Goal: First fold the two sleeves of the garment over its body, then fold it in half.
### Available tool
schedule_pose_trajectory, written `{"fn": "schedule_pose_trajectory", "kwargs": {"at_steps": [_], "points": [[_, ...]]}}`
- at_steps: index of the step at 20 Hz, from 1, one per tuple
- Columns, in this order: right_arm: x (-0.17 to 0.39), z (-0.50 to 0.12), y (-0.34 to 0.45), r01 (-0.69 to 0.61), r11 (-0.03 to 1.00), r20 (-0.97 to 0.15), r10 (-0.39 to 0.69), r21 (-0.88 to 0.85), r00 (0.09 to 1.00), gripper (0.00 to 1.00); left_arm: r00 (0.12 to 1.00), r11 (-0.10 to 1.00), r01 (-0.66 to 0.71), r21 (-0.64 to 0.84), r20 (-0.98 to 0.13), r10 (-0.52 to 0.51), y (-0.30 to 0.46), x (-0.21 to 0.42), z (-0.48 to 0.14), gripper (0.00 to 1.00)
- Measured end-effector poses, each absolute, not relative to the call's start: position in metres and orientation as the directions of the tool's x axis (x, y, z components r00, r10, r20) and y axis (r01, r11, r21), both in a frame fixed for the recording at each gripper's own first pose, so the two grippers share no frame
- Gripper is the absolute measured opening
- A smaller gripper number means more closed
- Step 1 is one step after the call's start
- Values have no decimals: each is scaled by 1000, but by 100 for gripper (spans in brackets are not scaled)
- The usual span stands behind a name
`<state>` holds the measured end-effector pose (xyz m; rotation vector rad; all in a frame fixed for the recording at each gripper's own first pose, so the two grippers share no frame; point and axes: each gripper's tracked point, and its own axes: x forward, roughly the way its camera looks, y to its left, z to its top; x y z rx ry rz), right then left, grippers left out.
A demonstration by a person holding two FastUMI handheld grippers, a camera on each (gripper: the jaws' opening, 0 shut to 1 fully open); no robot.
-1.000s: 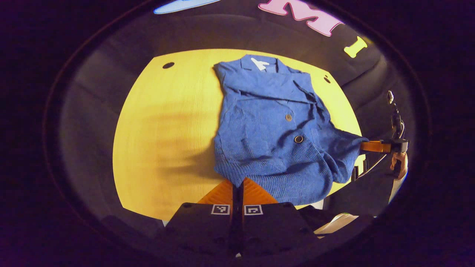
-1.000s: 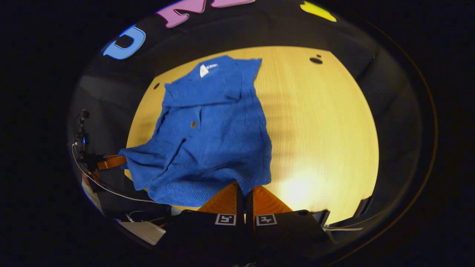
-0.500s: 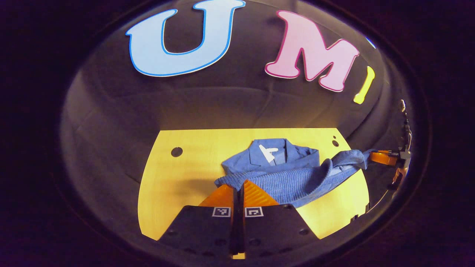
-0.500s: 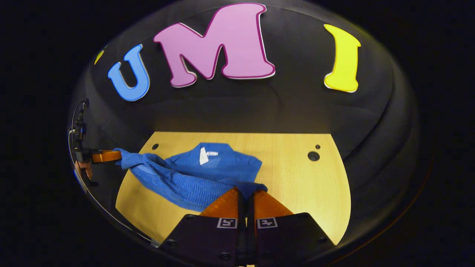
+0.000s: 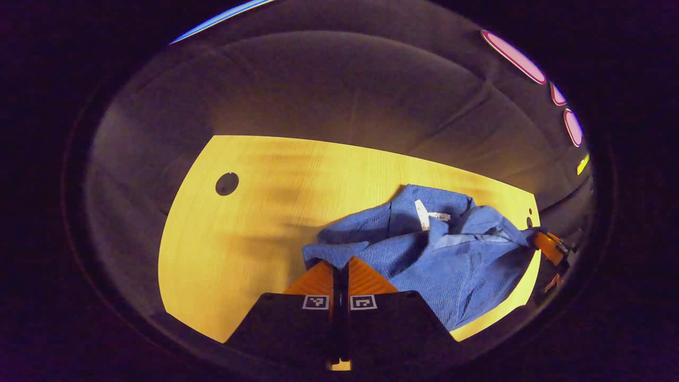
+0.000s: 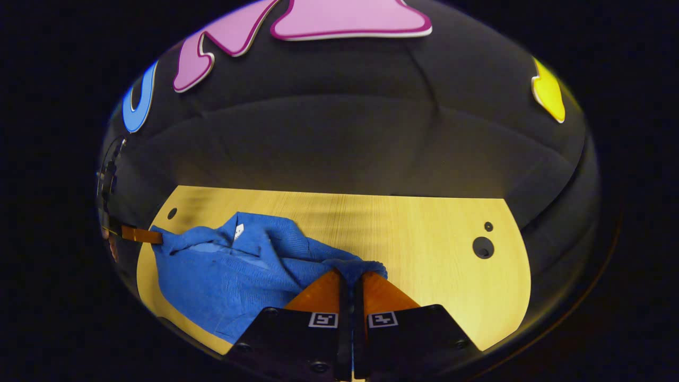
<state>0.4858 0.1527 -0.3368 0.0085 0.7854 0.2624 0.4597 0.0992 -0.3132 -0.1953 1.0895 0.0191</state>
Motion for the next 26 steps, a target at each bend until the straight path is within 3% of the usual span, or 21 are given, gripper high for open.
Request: {"fn": "schedule_pose_trajectory", "kwargs": {"at_steps": [2,3,4,5,6,8,9,12,18,26], "points": [[492,-358,154,-204,971,-718,231,125,657,8,509,990,-106,-92,-860,-26,103,479,-317,3],[493,-366,158,-189,970,-729,241,154,641,10,487,993,-86,-83,-873,-31,101,479,-324,7],[494,-369,159,-180,968,-737,251,176,628,0,437,994,-71,-86,-898,-46,94,473,-335,14],[495,-371,160,-181,964,-736,264,192,623,24,419,995,-80,-60,-908,-21,94,467,-334,37],[497,-369,161,-191,959,-727,282,208,625,47,468,994,-103,-38,-884,15,100,474,-329,59],[501,-362,157,-192,962,-709,274,196,650,95,564,989,-144,-38,-824,51,106,496,-315,63],[501,-355,152,-191,966,-699,257,173,667,96,592,989,-147,-12,-802,79,111,497,-307,63],[500,-326,154,-249,963,-626,259,106,736,98,644,996,-94,6,-762,65,103,494,-278,83],[476,-265,155,-317,949,-533,272,8,801,98,713,997,-54,52,-697,75,85,477,-237,84],[413,-172,159,-399,914,-379,345,-73,859,98,830,997,-54,54,-553,74,61,397,-154,84]]}}
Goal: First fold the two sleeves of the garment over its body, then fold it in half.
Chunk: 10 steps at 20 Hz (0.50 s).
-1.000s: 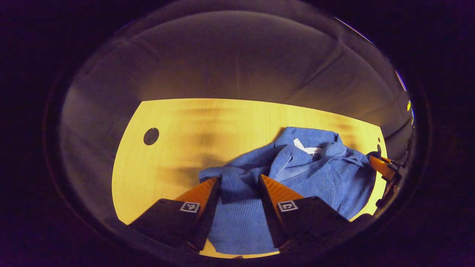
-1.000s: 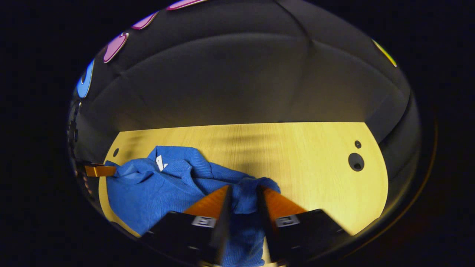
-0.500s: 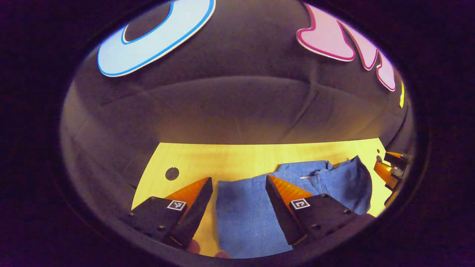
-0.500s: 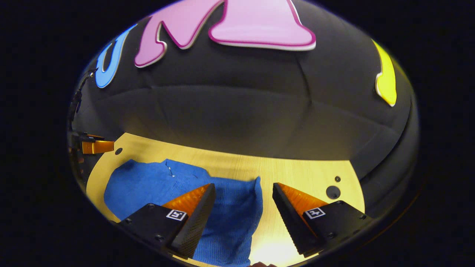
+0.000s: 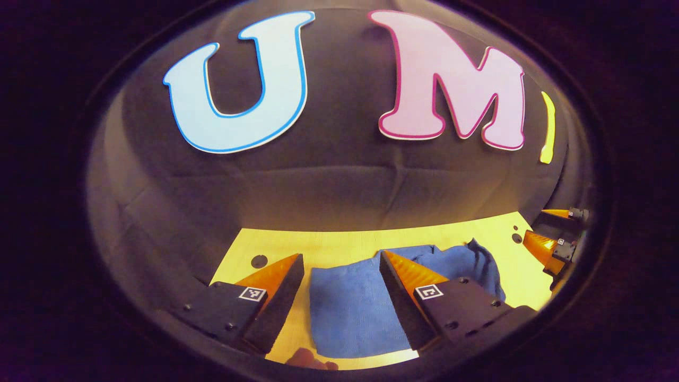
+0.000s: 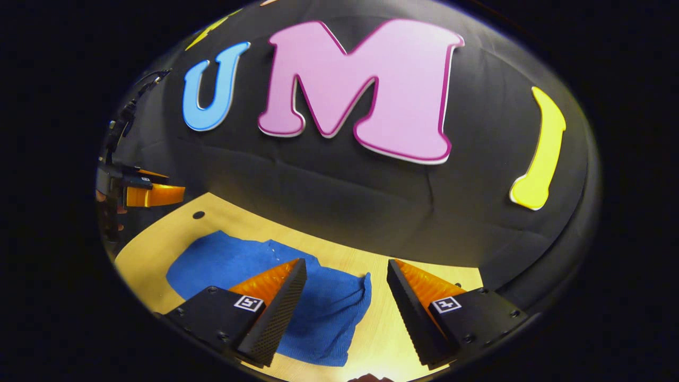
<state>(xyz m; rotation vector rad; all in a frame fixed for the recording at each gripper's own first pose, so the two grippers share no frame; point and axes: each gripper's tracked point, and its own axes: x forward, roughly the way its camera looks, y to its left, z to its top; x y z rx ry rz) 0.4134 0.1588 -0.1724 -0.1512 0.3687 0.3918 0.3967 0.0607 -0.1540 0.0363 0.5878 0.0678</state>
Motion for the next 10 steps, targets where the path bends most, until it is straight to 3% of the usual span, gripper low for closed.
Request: {"fn": "schedule_pose_trajectory", "kwargs": {"at_steps": [10], "points": [[274,-65,136,-350,937,-177,341,-18,923,97,949,997,56,50,-314,-37,-9,239,-70,84]]}}
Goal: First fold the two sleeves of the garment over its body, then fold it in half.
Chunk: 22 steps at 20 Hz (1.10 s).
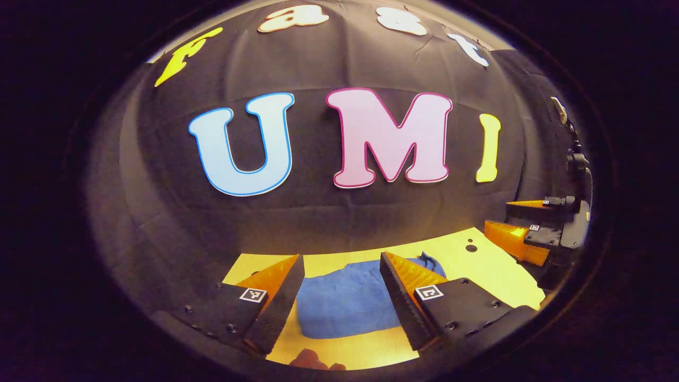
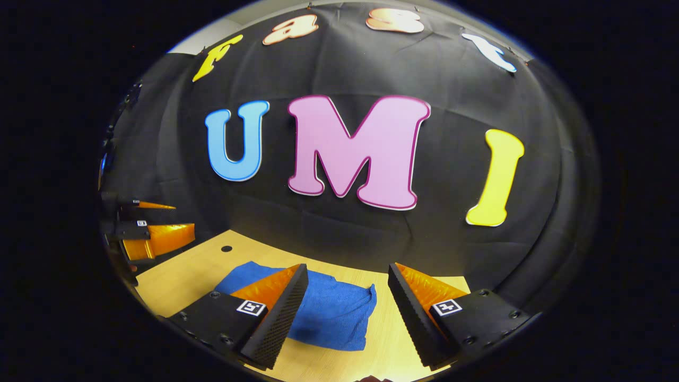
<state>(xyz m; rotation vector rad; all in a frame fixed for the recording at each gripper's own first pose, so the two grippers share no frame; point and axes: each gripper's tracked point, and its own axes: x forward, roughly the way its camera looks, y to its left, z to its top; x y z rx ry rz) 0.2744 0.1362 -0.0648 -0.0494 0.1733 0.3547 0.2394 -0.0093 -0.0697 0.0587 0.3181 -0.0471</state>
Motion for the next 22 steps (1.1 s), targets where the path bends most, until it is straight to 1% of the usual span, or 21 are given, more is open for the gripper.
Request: {"fn": "schedule_pose_trajectory", "kwargs": {"at_steps": [4,6,11,12,15,16,17,19,20,21,22], "points": [[200,-33,125,-315,949,-98,313,-8,945,96,973,997,57,44,-227,-45,-27,162,-47,83],[162,-24,119,-310,951,-83,310,16,947,96,988,999,45,20,-149,-41,-31,131,-32,83],[82,-10,91,-265,964,-78,266,26,961,96,994,998,60,28,-98,-57,-39,44,-33,84],[68,-2,85,-256,967,-63,256,10,964,96,995,997,63,35,-79,-60,-39,30,-29,83],[45,12,74,-238,971,-40,237,-11,971,96,995,996,89,24,-53,-88,-51,7,-18,80],[40,17,72,-234,972,-34,233,-8,972,96,995,995,96,18,-41,-95,-54,3,-11,80],[36,22,72,-234,972,-23,234,-10,972,96,995,995,94,14,-26,-94,-55,-1,-5,82],[32,32,69,-228,974,5,228,-21,974,96,997,997,73,8,2,-73,-51,-9,8,81],[32,37,67,-220,975,25,221,-24,975,100,998,998,65,8,18,-65,-51,-12,13,81],[34,39,67,-217,976,35,218,-16,975,96,998,999,51,14,24,-51,-50,-13,18,81],[33,37,69,-226,974,21,226,-3,974,96,999,999,35,21,18,-36,-47,-17,15,83]]}}
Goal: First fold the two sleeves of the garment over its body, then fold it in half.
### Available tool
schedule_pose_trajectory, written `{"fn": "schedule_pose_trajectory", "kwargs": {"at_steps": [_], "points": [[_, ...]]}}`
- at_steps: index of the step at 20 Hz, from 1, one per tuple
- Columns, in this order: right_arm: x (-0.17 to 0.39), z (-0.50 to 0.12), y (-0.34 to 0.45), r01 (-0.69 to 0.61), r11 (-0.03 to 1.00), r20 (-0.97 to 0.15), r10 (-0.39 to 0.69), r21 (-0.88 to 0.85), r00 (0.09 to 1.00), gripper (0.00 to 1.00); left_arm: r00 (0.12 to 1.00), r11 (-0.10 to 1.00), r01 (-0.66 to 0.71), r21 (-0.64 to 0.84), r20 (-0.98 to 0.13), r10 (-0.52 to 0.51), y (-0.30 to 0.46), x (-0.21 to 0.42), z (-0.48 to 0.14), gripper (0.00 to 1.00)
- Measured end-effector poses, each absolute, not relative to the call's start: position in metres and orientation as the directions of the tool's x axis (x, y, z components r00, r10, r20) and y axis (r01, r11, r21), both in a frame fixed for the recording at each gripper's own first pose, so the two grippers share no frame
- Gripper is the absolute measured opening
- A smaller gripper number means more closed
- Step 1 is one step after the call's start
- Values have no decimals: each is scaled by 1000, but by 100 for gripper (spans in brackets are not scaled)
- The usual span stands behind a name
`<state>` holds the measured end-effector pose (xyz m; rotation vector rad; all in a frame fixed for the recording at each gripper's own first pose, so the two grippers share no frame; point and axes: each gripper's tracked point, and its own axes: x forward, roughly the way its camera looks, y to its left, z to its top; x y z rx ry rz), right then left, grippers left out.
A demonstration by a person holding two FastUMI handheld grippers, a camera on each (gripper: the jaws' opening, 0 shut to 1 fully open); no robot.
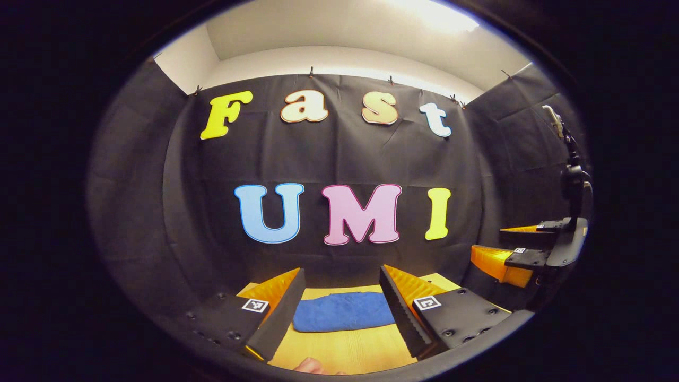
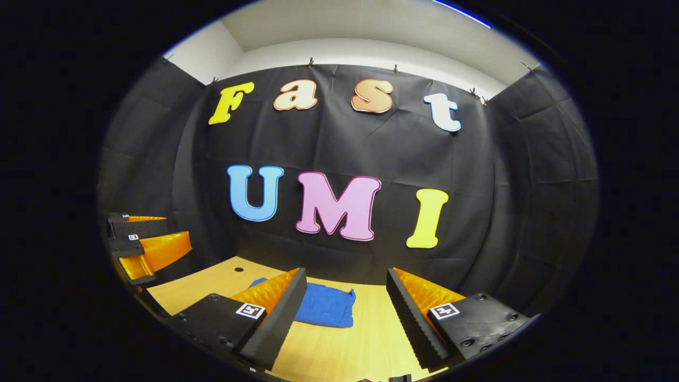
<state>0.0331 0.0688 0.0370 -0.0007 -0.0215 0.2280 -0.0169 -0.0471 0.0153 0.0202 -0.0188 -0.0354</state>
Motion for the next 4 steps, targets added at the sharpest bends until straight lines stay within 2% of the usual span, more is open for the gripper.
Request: {"fn": "schedule_pose_trajectory", "kwargs": {"at_steps": [1,4], "points": [[32,36,70,-233,972,18,233,2,972,96,999,999,33,24,28,-34,-49,-18,19,80],[33,37,67,-228,974,22,228,-6,973,96,998,998,49,26,40,-50,-49,-17,19,84]]}}
